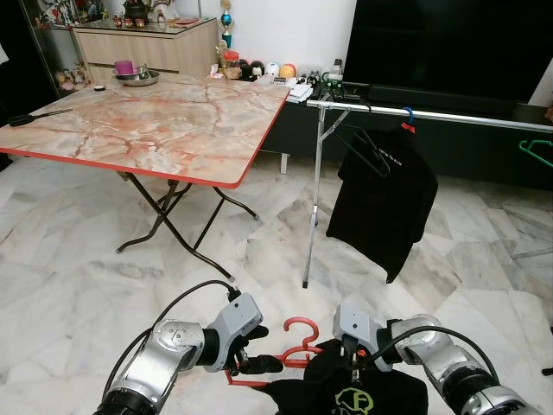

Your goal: Hang hanger

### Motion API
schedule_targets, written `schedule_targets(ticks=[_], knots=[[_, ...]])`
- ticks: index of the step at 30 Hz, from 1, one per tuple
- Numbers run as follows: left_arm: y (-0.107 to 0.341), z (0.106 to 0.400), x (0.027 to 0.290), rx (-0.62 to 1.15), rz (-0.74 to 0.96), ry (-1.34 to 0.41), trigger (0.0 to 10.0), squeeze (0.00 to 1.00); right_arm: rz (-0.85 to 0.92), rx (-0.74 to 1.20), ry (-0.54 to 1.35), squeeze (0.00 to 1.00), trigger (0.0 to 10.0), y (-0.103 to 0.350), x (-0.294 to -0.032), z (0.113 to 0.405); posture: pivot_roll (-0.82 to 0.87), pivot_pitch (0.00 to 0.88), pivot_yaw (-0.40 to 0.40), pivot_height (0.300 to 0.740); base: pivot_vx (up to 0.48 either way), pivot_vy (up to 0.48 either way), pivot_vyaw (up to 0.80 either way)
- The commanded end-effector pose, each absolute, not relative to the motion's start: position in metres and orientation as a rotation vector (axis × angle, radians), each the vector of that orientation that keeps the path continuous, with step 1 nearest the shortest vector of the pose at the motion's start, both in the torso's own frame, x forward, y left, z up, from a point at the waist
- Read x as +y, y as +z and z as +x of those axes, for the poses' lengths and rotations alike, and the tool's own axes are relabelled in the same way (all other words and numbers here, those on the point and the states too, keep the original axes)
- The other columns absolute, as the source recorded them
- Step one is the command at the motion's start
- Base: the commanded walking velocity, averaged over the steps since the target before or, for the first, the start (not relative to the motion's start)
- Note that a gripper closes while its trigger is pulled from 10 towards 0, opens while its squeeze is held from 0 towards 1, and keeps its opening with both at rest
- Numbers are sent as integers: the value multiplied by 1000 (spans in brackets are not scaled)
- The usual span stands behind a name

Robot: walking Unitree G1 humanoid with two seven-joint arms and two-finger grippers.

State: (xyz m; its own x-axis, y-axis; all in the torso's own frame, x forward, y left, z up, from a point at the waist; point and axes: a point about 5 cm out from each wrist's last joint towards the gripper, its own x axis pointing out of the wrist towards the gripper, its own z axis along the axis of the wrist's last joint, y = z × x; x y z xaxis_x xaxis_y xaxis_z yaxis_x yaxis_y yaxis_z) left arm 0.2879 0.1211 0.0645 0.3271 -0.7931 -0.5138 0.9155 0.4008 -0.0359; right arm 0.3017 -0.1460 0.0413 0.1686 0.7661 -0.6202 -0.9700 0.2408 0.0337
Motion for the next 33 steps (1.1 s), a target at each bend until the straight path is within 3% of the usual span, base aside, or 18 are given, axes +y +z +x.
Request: schedule_targets(ticks=[1,25,26,28,29,33], knots=[[63,288,117,516,306,-1166,10000,0,-425,549,1295,0,10000,50,-142,308,178,0,-64,740,0,0,0],[51,290,104,565,268,-1173,10000,0,-393,458,1392,0,10000,62,-129,311,174,0,-53,740,0,0,0],[50,290,105,571,269,-1173,3451,0,-386,454,1396,0,10000,63,-130,311,170,0,-51,740,0,0,0],[50,290,105,572,264,-1175,3451,0,-386,451,1397,0,10000,63,-131,311,168,0,-50,740,0,0,0],[49,290,104,573,260,-1175,0,0,-380,448,1398,0,10000,64,-131,311,167,0,-50,740,0,0,0],[47,289,103,579,239,-1180,0,0,-348,429,1408,0,10000,67,-131,311,164,5,-48,740,0,0,0]])
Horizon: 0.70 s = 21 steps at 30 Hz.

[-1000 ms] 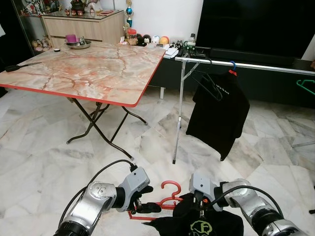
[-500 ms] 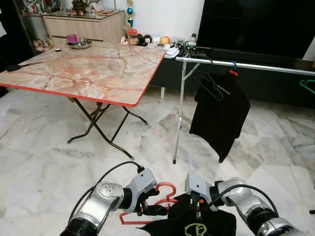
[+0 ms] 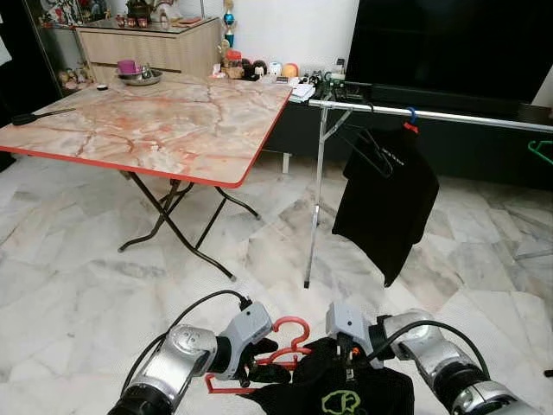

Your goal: Hang hanger

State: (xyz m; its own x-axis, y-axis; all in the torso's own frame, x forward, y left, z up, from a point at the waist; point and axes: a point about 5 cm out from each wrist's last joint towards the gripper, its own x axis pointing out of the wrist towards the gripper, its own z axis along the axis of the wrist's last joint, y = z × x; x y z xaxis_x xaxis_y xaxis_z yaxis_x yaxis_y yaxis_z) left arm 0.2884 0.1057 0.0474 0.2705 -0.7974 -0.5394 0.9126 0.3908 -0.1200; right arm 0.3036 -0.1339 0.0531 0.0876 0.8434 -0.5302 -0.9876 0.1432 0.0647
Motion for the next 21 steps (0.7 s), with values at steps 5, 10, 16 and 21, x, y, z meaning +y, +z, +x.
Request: schedule_targets(ticks=[5,10,16,21], knots=[[47,289,103,582,236,-1183,0,0,-340,423,1418,0,10000,68,-131,311,162,6,-46,740,0,0,0],[46,289,103,582,230,-1185,0,0,-328,420,1425,0,10000,68,-131,311,163,7,-46,740,0,0,0],[46,289,103,583,225,-1182,0,0,-320,422,1429,0,10000,67,-131,310,168,9,-46,740,0,0,0],[46,289,103,581,220,-1179,0,0,-313,425,1429,0,10000,66,-131,309,168,8,-46,740,0,0,0]])
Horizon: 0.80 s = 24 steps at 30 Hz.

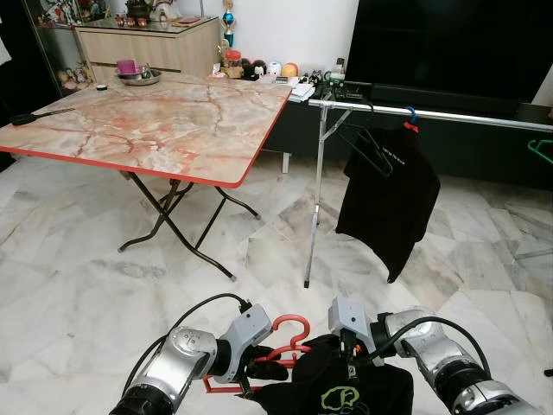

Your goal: Hang hanger

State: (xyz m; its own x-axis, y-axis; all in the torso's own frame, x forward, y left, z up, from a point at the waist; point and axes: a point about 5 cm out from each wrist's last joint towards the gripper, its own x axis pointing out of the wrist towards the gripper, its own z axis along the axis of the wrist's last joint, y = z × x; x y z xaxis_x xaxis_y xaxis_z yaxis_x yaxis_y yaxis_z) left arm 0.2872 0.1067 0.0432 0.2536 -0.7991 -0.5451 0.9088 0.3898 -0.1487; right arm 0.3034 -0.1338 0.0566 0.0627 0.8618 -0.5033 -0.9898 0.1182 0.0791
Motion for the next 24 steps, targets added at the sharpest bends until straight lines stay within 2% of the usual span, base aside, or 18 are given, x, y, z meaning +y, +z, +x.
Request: schedule_targets(ticks=[1,19,20,21,24], knots=[[46,289,103,581,219,-1178,0,0,-312,425,1429,0,10000,65,-131,308,168,8,-46,740,0,0,0],[45,288,103,579,191,-1187,0,0,-253,437,1423,0,10000,60,-140,302,166,10,-47,740,0,0,0],[45,288,103,579,191,-1188,0,0,-246,433,1422,263,10000,60,-140,302,166,10,-47,740,0,0,0],[45,288,103,579,190,-1188,0,0,-209,426,1425,1000,10000,62,-140,303,166,10,-47,740,0,0,0],[45,288,103,579,189,-1189,0,0,-186,407,1429,1000,10000,65,-140,303,166,12,-46,740,0,0,0]])
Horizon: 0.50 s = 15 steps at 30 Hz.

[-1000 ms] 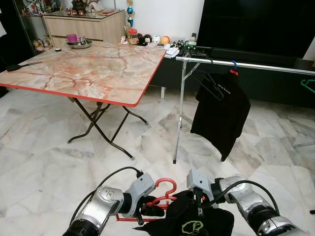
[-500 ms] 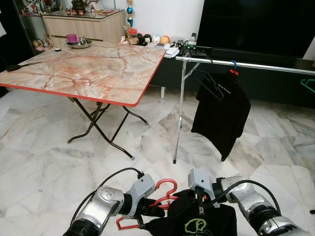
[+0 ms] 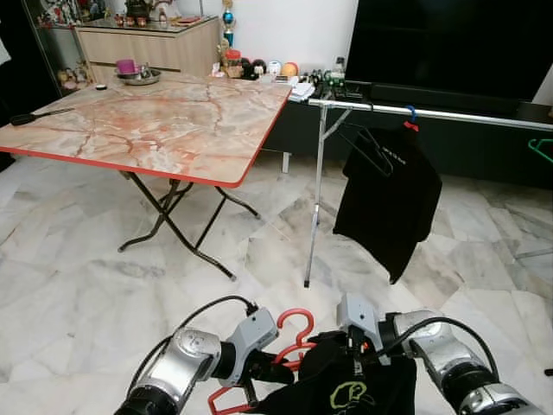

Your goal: Hang hanger

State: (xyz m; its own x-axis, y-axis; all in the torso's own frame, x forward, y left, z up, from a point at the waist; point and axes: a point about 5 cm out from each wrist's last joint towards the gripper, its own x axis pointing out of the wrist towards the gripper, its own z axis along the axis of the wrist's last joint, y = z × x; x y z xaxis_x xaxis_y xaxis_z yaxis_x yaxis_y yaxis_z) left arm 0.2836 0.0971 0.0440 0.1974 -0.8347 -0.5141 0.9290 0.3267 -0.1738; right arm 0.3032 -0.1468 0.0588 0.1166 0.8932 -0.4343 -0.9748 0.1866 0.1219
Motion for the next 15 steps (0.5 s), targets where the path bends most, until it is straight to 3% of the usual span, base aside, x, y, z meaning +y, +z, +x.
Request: schedule_targets(ticks=[1,2,4,5,6,15], knots=[[45,288,103,580,189,-1191,0,0,-170,378,1412,1000,10000,68,-141,305,165,12,-46,740,0,0,0],[45,288,103,580,188,-1192,0,0,-159,366,1415,576,10000,69,-141,306,165,12,-46,740,0,0,0],[45,288,103,580,188,-1192,0,0,-151,359,1419,576,10000,70,-142,306,164,13,-45,740,0,0,0],[45,288,103,581,187,-1193,0,0,-144,352,1424,51,10000,71,-142,306,164,13,-45,740,0,0,0],[45,288,103,581,187,-1193,0,0,-131,345,1426,0,10000,73,-143,306,164,13,-45,740,0,0,0],[45,288,103,584,181,-1195,0,0,-27,292,1437,0,10000,80,-145,306,166,15,-45,740,0,0,0]])
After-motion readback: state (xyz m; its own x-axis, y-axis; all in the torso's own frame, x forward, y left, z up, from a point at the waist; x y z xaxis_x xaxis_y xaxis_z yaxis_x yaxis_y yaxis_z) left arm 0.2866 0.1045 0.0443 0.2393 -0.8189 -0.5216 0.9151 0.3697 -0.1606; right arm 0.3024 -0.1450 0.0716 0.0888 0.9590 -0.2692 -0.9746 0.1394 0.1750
